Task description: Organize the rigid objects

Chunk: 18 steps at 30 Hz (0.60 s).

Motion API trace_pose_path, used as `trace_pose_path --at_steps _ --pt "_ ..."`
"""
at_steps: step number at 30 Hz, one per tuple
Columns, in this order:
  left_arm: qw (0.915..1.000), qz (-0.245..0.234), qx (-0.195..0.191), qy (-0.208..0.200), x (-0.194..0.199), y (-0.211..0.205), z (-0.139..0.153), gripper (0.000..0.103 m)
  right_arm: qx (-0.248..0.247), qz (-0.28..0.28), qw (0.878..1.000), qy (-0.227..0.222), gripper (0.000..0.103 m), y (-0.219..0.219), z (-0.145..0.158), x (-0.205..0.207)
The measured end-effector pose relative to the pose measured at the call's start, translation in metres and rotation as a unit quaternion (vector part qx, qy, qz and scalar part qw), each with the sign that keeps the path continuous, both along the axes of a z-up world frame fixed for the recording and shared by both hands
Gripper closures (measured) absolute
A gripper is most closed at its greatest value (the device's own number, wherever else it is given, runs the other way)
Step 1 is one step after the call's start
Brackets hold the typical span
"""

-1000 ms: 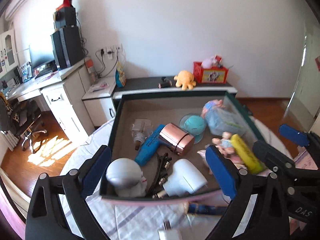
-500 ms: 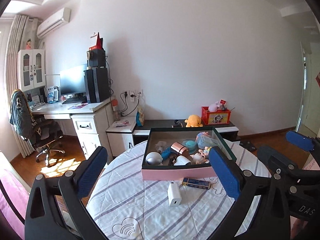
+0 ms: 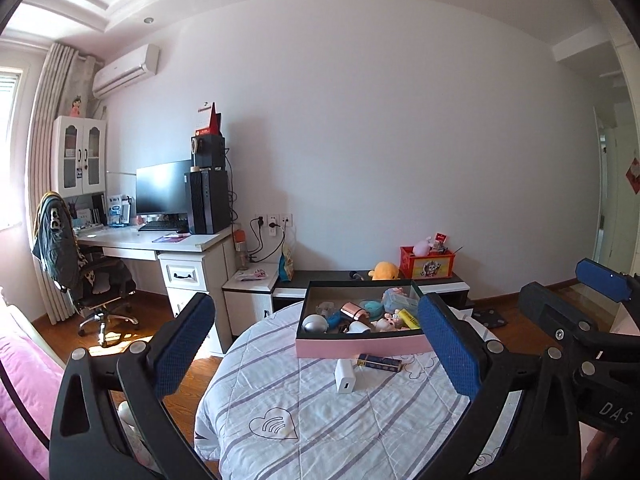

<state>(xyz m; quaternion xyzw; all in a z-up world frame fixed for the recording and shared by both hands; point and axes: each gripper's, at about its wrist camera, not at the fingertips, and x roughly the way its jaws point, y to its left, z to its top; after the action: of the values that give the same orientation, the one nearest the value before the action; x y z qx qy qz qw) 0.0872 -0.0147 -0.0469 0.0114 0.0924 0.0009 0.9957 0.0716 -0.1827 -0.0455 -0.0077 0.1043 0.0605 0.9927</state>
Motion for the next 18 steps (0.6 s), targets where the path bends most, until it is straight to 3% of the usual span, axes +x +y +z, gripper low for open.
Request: trace_pose_path --at_steps 6,18 --pt "0.9999 0.003 0.005 -0.013 -0.017 -0.001 0.007 0.0 -0.001 -0.001 1.0 -0.013 0.014 0.002 0.005 -0.015" --pt "0.9999 0.007 0.01 -0.006 -0.017 -0.004 0.003 0.0 -0.002 0.0 1.0 -0.003 0.014 0.003 0.003 -0.013"
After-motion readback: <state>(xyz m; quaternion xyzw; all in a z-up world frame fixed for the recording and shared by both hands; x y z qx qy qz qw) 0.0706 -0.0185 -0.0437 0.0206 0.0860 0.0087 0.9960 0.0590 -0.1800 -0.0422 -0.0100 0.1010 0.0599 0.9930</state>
